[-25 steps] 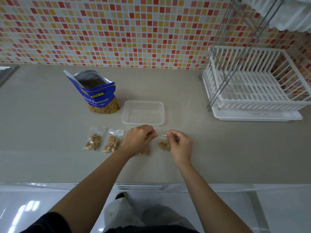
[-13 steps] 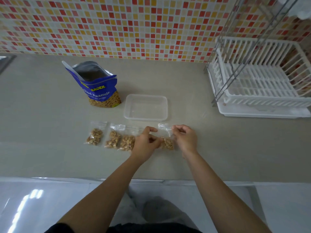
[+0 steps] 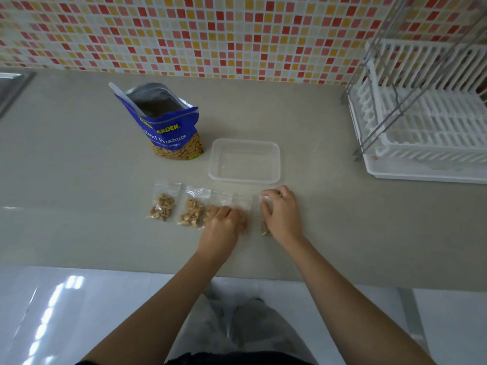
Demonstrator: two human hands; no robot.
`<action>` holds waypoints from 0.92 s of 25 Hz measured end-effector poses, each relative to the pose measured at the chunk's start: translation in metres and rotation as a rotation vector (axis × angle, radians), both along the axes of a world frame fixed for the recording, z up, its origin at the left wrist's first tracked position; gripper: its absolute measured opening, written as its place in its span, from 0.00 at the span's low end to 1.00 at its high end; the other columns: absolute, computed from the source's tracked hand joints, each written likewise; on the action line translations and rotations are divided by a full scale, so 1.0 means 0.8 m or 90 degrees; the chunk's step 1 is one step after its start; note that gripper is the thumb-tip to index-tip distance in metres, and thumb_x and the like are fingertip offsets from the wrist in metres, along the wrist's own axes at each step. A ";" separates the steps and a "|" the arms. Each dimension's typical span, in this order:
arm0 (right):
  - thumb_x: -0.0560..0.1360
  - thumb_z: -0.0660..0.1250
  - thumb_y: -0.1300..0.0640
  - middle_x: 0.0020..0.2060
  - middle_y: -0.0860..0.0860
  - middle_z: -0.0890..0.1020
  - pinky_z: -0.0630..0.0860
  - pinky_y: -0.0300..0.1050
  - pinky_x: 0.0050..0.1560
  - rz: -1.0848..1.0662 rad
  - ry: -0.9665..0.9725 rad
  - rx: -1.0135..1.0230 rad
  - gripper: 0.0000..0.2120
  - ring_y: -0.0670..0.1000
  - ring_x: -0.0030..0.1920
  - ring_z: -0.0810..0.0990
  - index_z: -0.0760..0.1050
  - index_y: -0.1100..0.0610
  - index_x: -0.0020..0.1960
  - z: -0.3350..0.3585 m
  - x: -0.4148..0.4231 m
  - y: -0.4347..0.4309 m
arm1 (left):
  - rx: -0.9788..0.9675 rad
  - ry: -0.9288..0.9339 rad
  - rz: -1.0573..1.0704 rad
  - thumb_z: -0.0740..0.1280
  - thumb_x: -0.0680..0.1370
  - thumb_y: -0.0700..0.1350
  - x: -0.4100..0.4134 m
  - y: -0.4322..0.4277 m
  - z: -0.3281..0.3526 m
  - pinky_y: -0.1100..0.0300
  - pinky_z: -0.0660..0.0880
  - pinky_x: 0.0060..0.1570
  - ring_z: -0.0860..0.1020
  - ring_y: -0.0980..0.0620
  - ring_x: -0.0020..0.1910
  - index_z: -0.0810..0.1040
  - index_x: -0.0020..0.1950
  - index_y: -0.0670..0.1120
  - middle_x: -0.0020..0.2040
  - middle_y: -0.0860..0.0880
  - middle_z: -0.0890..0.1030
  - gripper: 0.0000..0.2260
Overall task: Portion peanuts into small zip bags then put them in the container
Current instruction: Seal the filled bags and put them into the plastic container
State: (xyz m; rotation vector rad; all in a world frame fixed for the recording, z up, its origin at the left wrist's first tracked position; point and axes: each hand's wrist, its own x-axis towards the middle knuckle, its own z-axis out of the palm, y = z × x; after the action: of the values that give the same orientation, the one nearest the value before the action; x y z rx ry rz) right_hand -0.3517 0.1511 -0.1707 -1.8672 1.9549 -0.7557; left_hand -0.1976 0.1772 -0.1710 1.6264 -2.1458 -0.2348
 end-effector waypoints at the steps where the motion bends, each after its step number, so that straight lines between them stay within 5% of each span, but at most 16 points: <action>1: 0.72 0.66 0.59 0.47 0.60 0.76 0.75 0.52 0.51 0.041 0.023 0.011 0.10 0.62 0.48 0.75 0.79 0.59 0.52 -0.001 0.009 -0.004 | -0.015 -0.020 -0.022 0.69 0.65 0.32 0.006 0.001 -0.005 0.57 0.70 0.36 0.76 0.42 0.31 0.80 0.37 0.42 0.32 0.44 0.78 0.06; 5: 0.74 0.65 0.50 0.52 0.57 0.75 0.70 0.50 0.54 0.071 0.149 0.127 0.14 0.59 0.53 0.72 0.78 0.56 0.56 -0.003 0.024 -0.017 | -0.034 -0.041 -0.081 0.72 0.64 0.33 0.006 0.000 -0.012 0.56 0.76 0.36 0.77 0.44 0.33 0.82 0.41 0.42 0.35 0.44 0.80 0.08; 9: 0.73 0.67 0.52 0.51 0.55 0.75 0.69 0.49 0.54 0.056 0.128 0.130 0.09 0.57 0.53 0.71 0.79 0.56 0.50 -0.002 0.016 -0.016 | -0.027 -0.040 -0.123 0.72 0.65 0.33 0.004 -0.003 -0.009 0.58 0.75 0.33 0.76 0.45 0.31 0.82 0.38 0.42 0.34 0.45 0.80 0.06; 13: 0.71 0.68 0.58 0.43 0.55 0.80 0.71 0.50 0.47 0.080 0.068 0.045 0.03 0.59 0.47 0.75 0.77 0.57 0.43 0.009 0.015 -0.006 | 0.060 0.131 -0.012 0.65 0.73 0.39 0.011 -0.013 0.006 0.52 0.77 0.44 0.78 0.41 0.43 0.79 0.50 0.40 0.45 0.41 0.81 0.08; 16: 0.73 0.66 0.62 0.41 0.52 0.83 0.75 0.47 0.44 0.094 -0.075 0.042 0.03 0.55 0.43 0.80 0.75 0.57 0.46 0.018 0.009 0.014 | 0.164 0.214 0.019 0.68 0.74 0.41 0.014 -0.028 0.025 0.58 0.72 0.53 0.78 0.45 0.52 0.74 0.62 0.40 0.54 0.41 0.80 0.17; 20: 0.73 0.67 0.62 0.39 0.47 0.83 0.77 0.41 0.47 0.004 -0.381 0.103 0.17 0.47 0.40 0.82 0.67 0.45 0.54 0.036 0.009 0.032 | 0.312 0.332 -0.007 0.69 0.73 0.40 0.020 -0.044 0.058 0.72 0.73 0.43 0.77 0.63 0.36 0.78 0.57 0.44 0.39 0.51 0.81 0.13; 23: 0.73 0.68 0.63 0.41 0.49 0.83 0.76 0.35 0.45 -0.047 -0.493 0.068 0.20 0.44 0.41 0.83 0.66 0.43 0.56 0.059 0.003 0.035 | 0.382 0.406 -0.073 0.70 0.73 0.39 0.034 -0.056 0.084 0.75 0.70 0.38 0.77 0.65 0.32 0.79 0.55 0.43 0.37 0.50 0.82 0.11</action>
State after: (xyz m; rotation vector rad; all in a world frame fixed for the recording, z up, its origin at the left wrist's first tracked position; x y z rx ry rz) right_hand -0.3491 0.1793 -0.1238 -1.1745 1.5149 -1.1516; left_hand -0.1707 0.1321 -0.1039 1.4219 -1.7368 -1.3402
